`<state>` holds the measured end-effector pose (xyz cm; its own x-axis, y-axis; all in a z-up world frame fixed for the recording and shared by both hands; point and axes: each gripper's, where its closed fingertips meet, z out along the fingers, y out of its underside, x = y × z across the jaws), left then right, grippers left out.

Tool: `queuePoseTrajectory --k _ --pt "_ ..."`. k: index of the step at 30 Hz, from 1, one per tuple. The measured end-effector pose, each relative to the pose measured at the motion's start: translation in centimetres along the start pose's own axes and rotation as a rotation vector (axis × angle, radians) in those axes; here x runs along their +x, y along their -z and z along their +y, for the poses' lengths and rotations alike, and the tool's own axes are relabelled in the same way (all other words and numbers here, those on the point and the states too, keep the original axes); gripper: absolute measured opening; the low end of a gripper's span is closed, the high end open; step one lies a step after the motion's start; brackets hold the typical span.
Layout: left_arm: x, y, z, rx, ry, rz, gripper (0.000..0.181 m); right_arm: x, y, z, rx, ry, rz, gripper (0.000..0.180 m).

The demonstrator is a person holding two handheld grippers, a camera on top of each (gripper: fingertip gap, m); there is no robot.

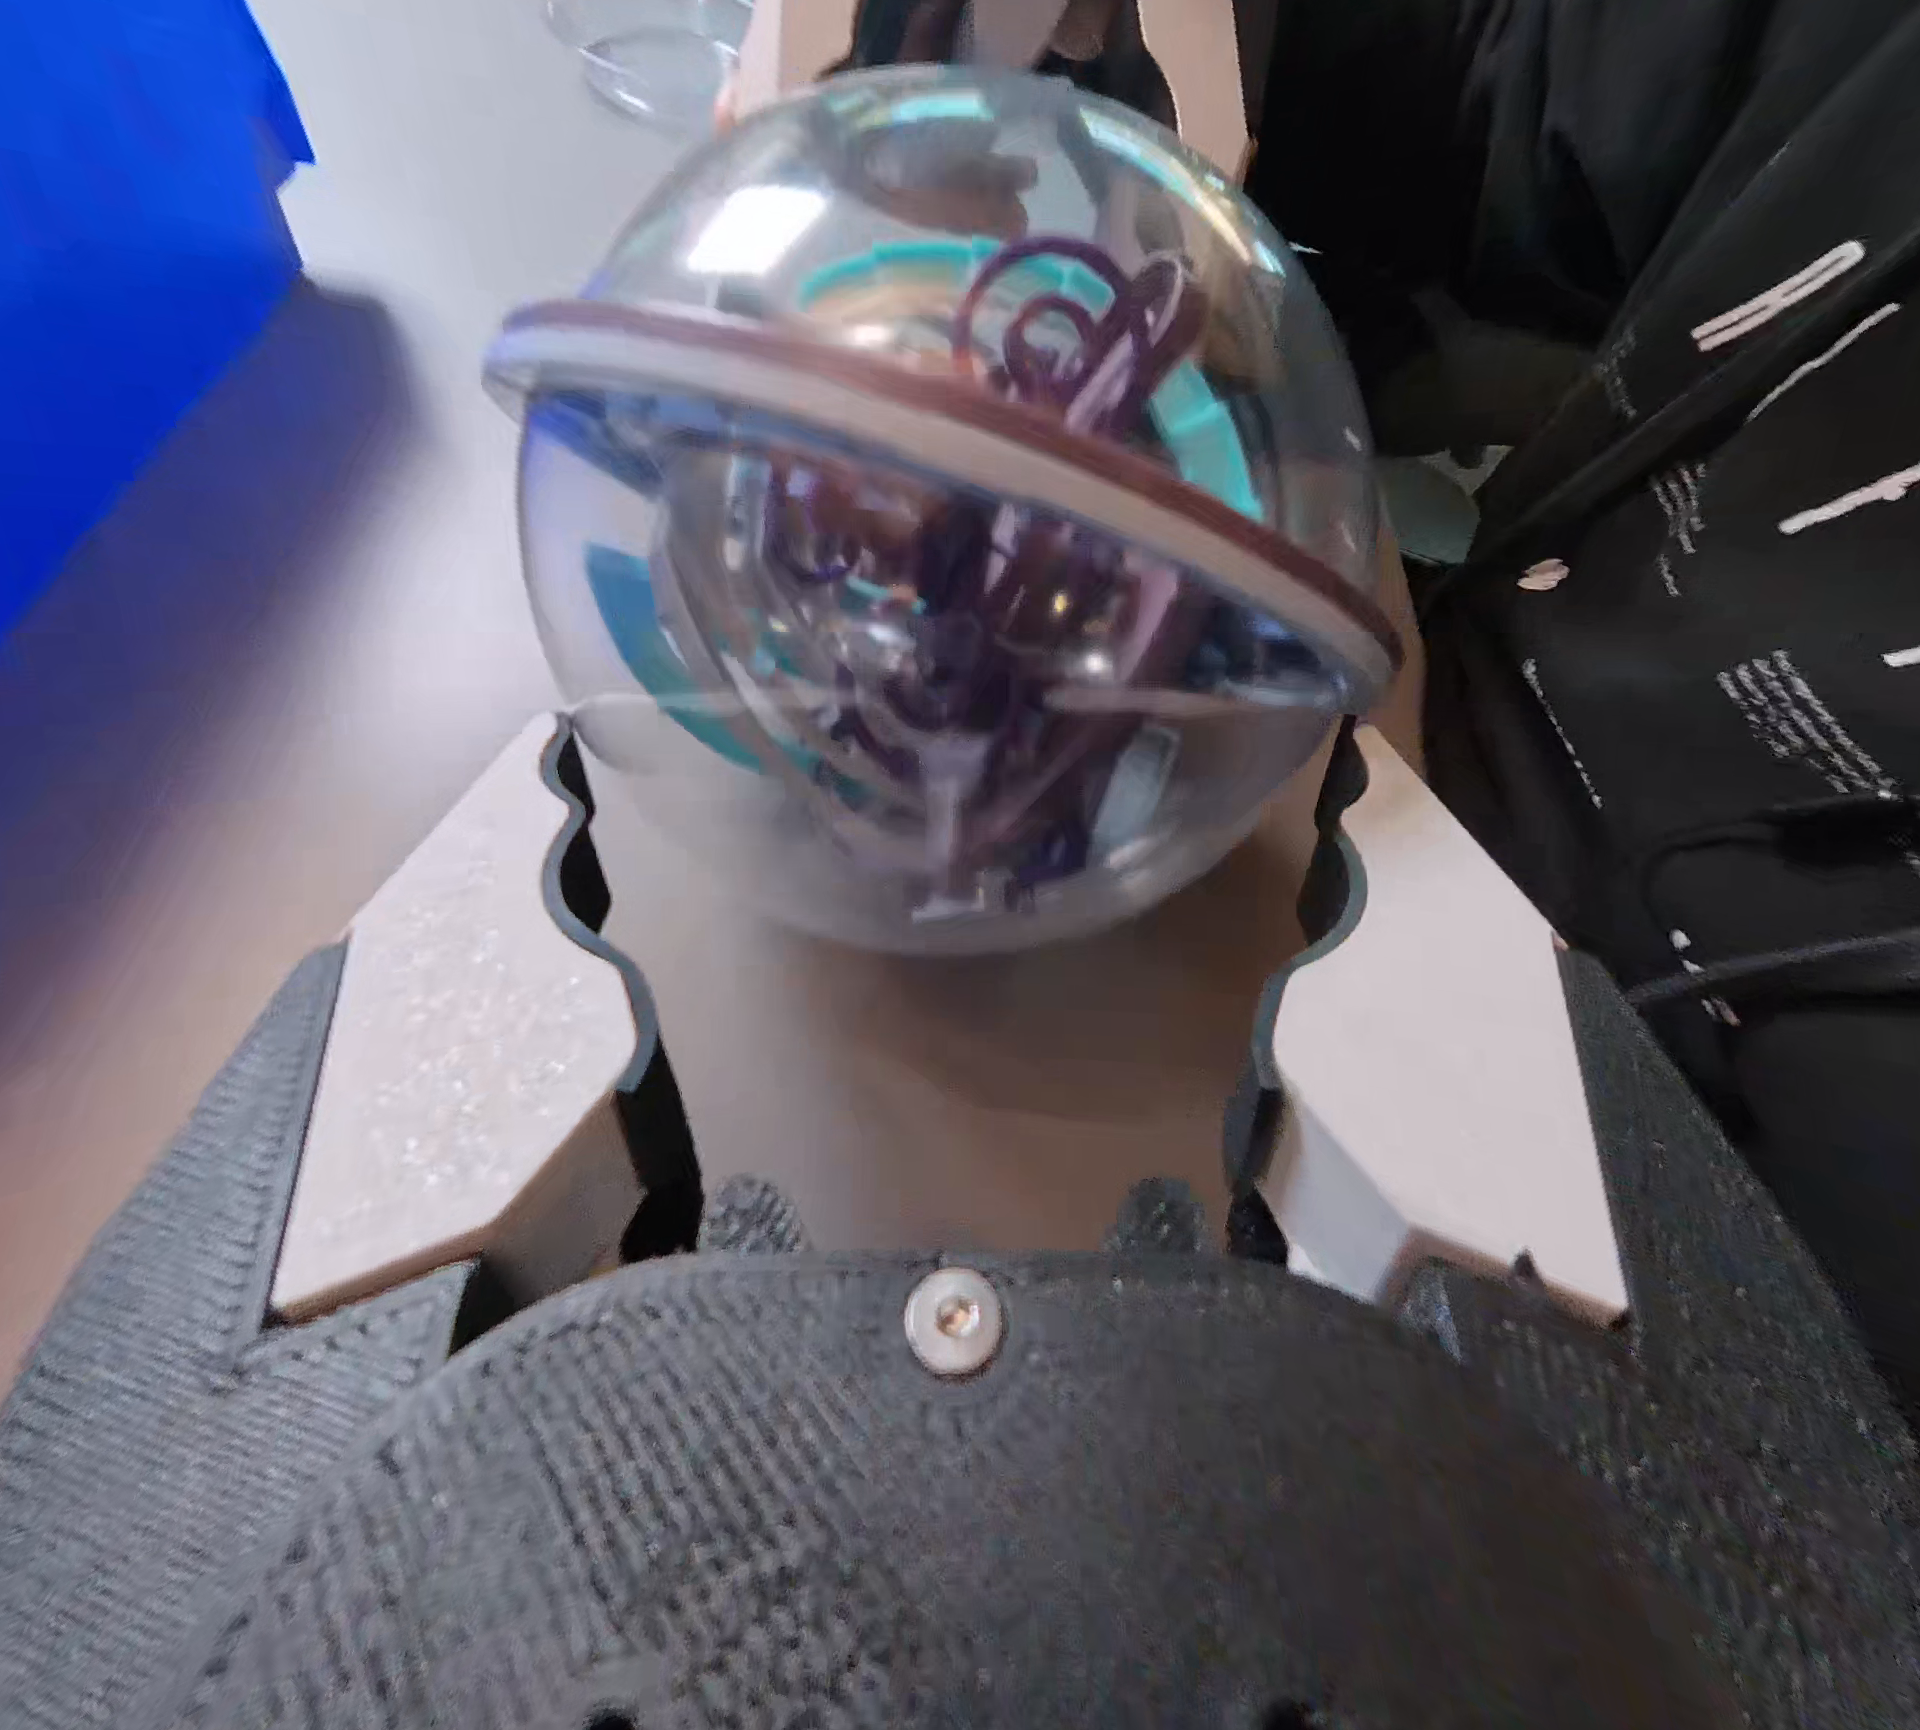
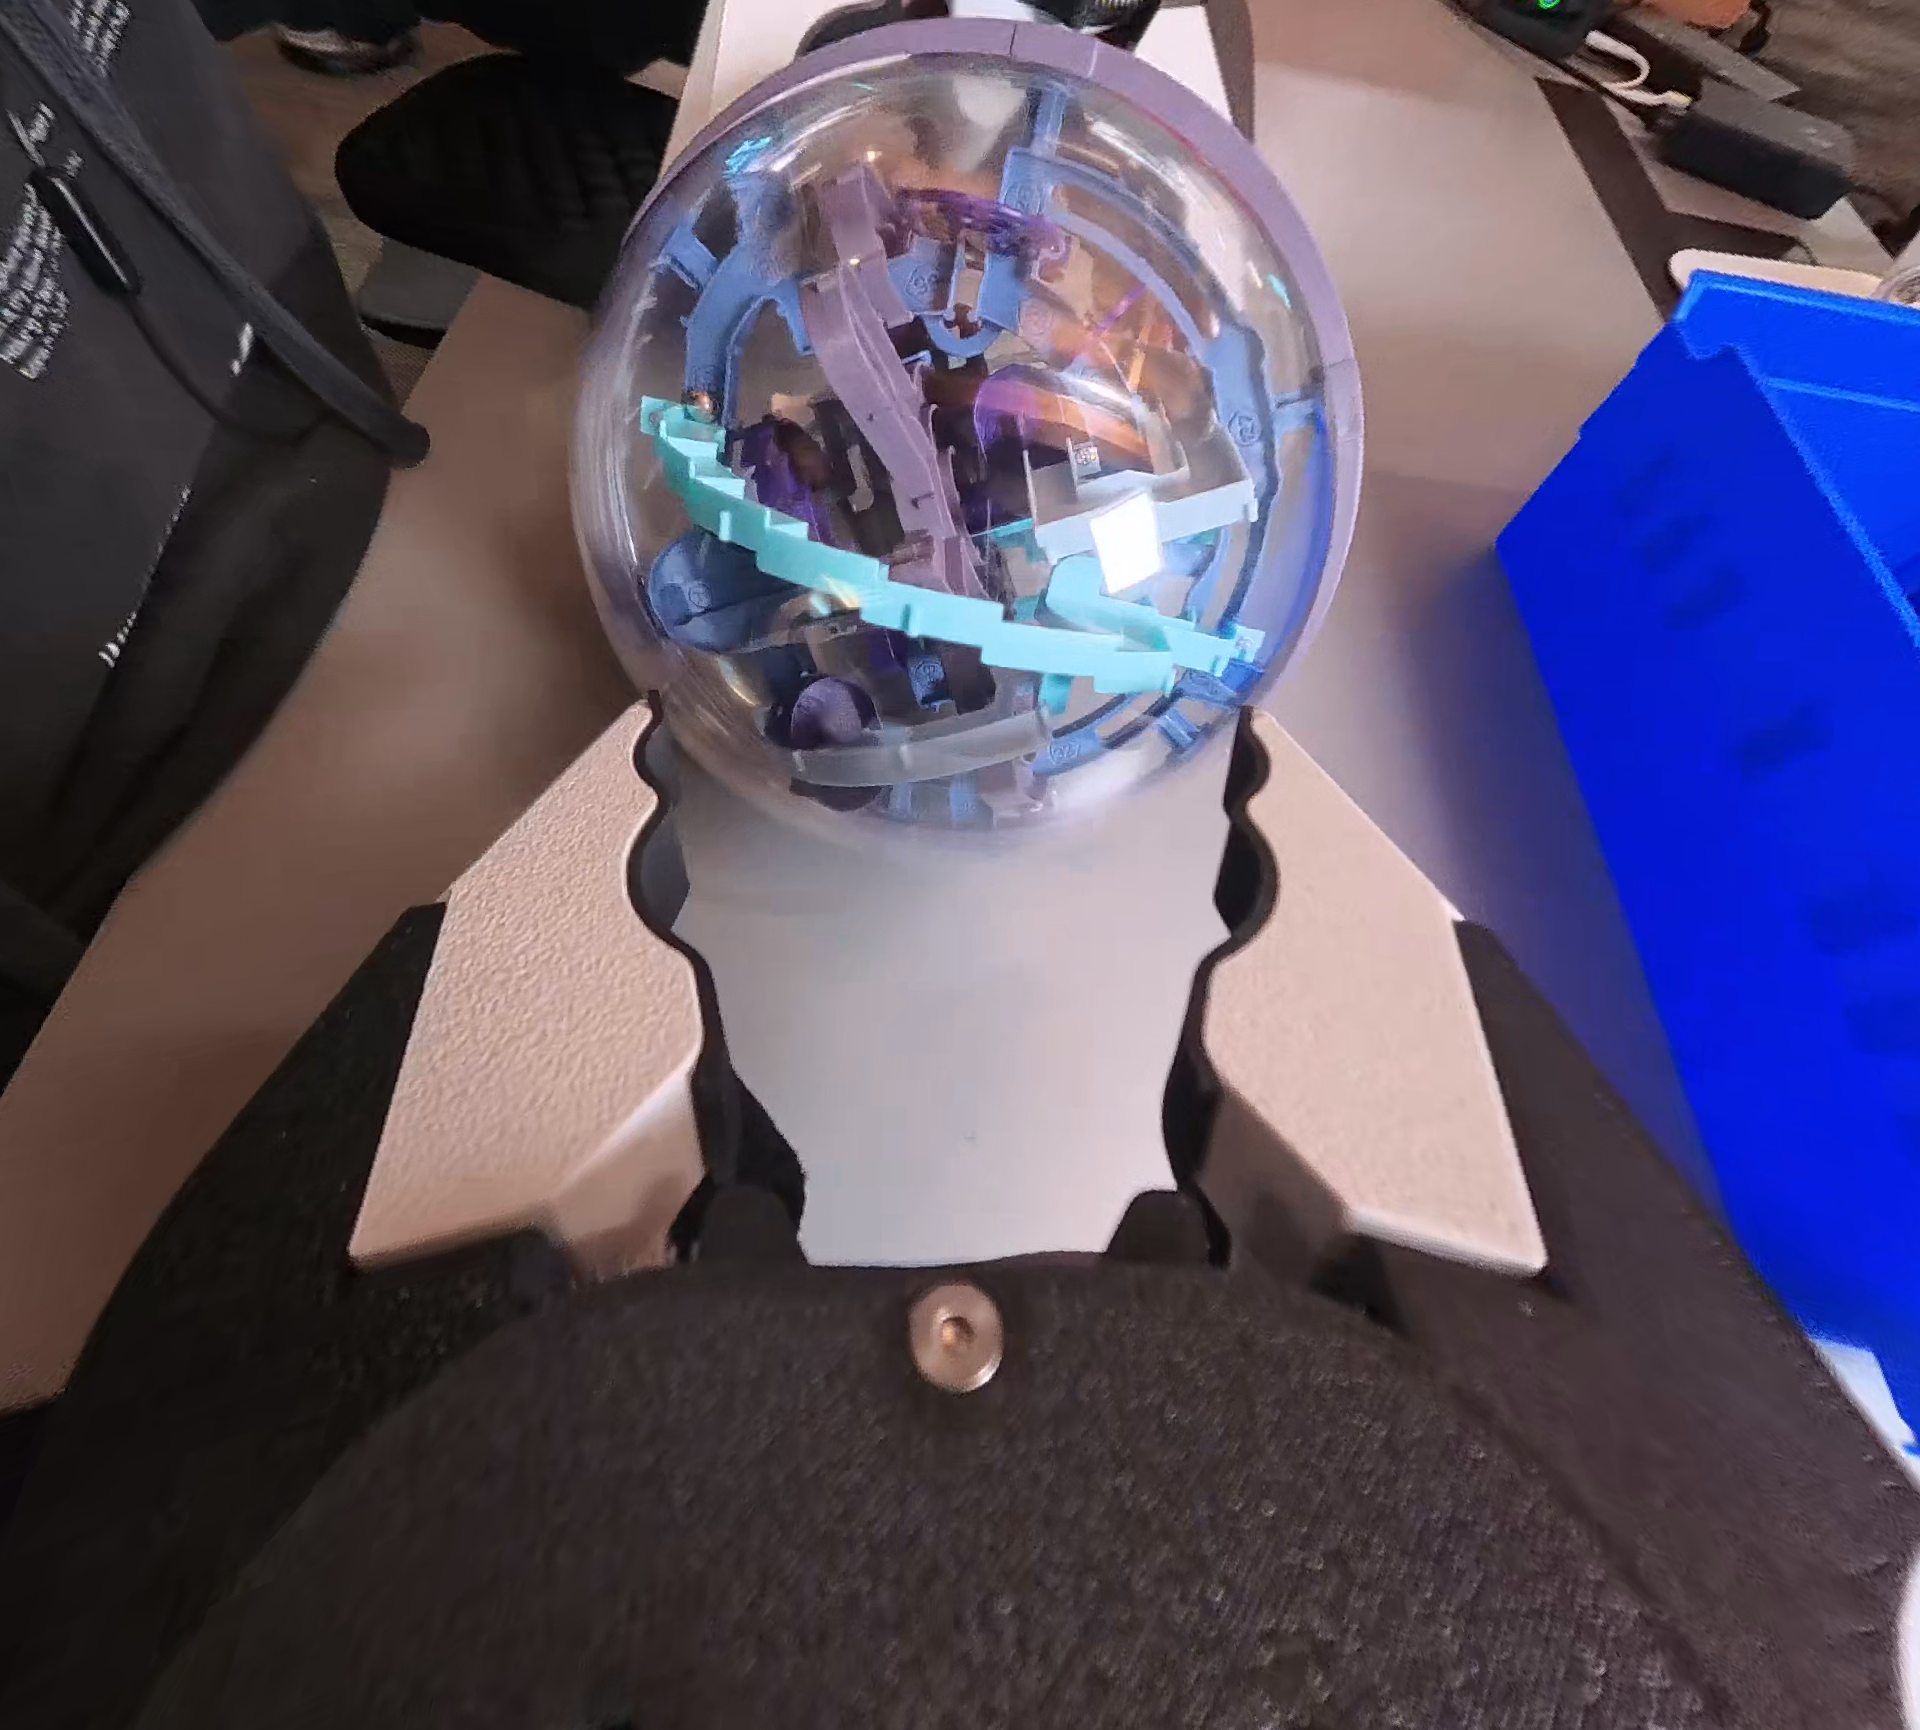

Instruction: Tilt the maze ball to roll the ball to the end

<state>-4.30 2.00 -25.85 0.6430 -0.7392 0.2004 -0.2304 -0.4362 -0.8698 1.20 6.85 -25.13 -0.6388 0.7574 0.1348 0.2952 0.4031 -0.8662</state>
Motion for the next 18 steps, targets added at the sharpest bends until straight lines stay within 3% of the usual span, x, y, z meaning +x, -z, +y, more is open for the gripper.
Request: queuePoseTrajectory --k 18 --pt "1.6 -1.0 -2.0 -0.059 -0.178 0.12 0.14 -2.7 0.9 1.5 0.04 -0.015 0.189 0.094"
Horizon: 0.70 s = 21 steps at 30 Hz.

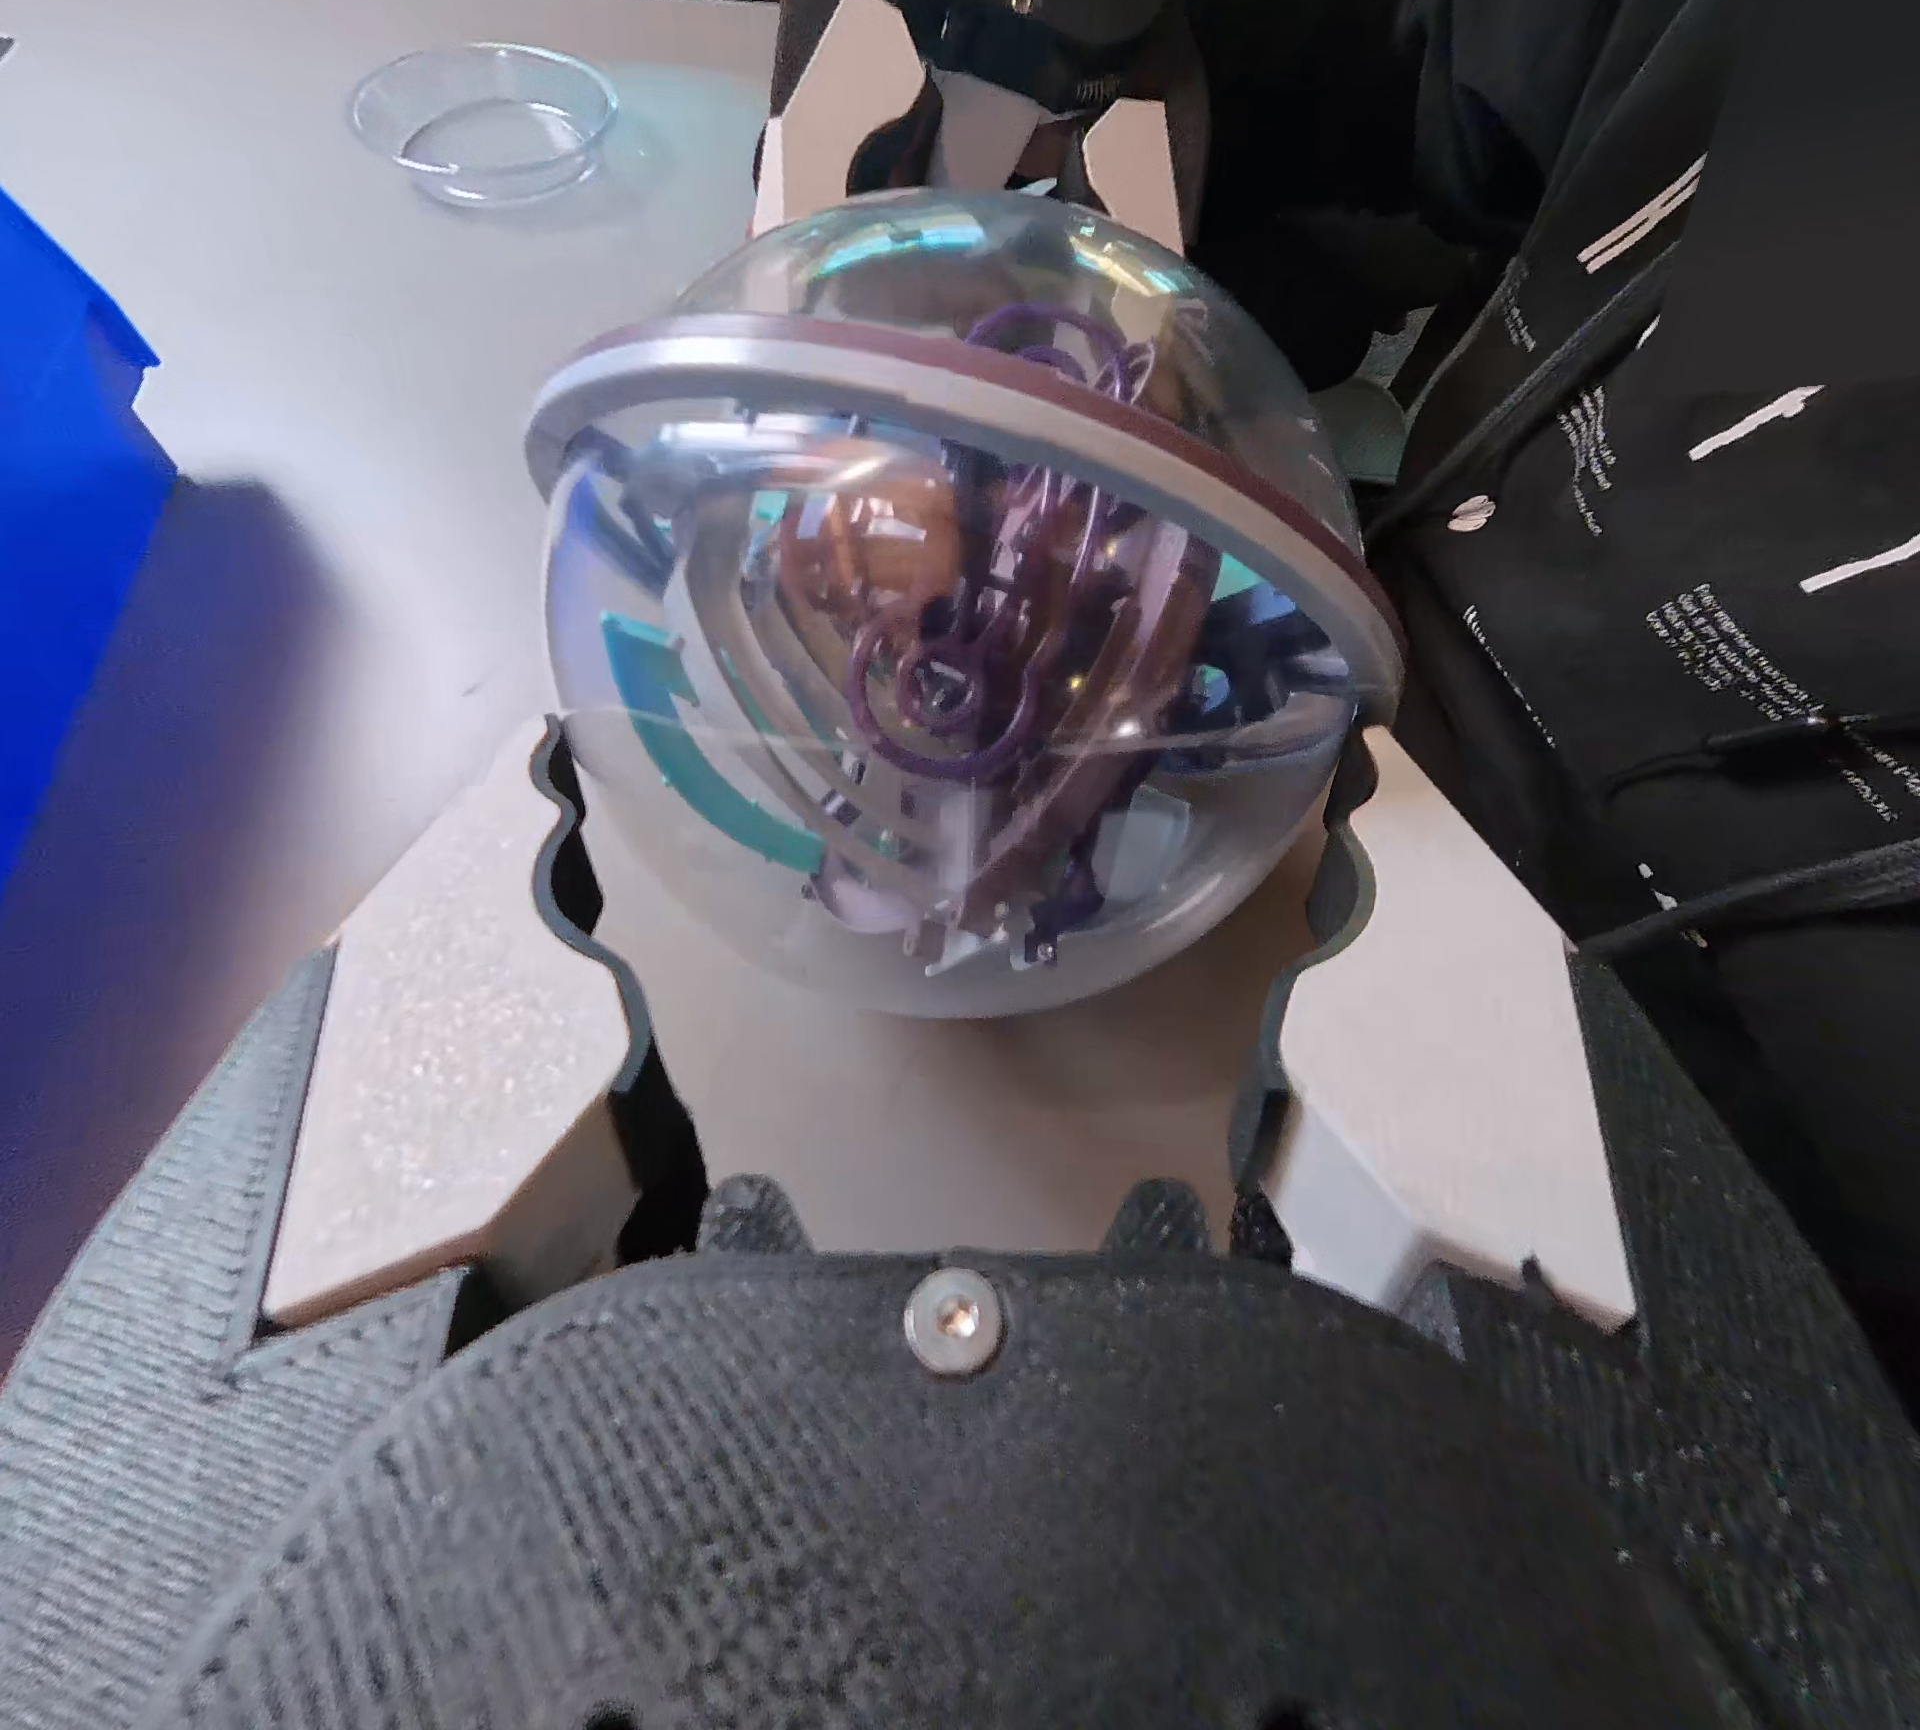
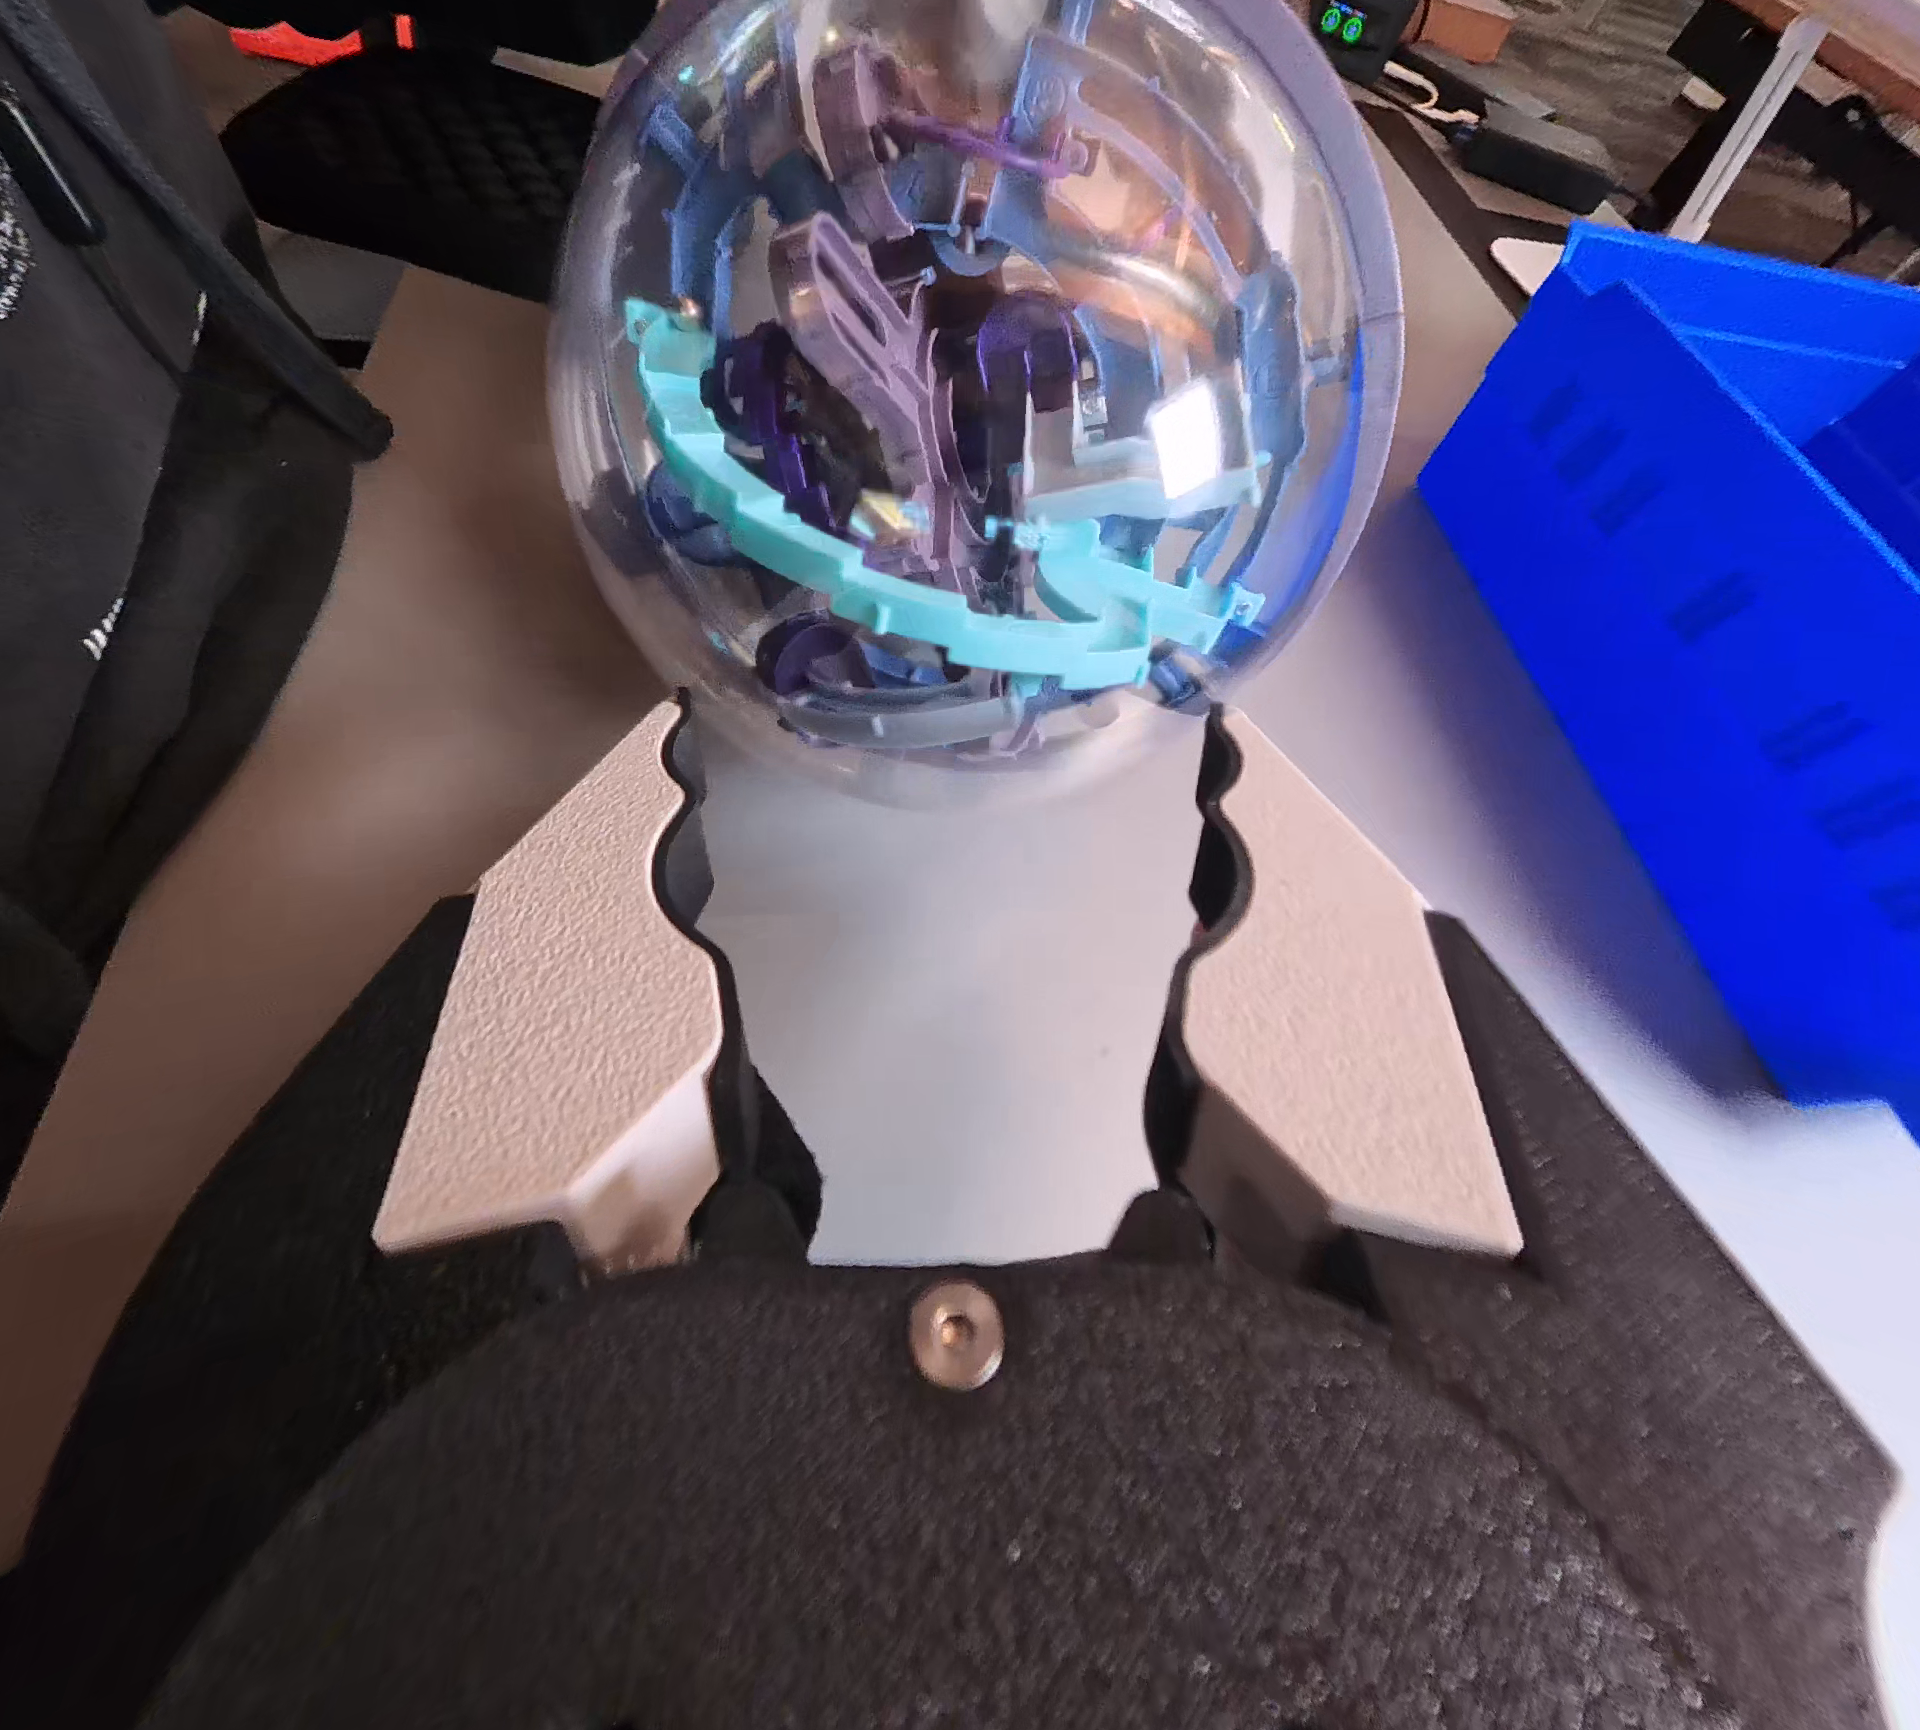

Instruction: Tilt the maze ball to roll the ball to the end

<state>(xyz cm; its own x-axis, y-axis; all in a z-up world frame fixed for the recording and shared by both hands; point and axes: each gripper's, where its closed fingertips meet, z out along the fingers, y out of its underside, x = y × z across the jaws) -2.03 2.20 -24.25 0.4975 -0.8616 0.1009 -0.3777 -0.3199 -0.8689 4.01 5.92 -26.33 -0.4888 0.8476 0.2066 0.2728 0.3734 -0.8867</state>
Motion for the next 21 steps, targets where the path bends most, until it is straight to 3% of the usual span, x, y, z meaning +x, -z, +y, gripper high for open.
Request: queuePoseTrajectory --k 21 --pt "2.4 -1.0 -2.6 0.01 -0.139 0.025 0.139 -2.3 -0.5 1.8 -0.055 -0.096 -0.024 0.085"
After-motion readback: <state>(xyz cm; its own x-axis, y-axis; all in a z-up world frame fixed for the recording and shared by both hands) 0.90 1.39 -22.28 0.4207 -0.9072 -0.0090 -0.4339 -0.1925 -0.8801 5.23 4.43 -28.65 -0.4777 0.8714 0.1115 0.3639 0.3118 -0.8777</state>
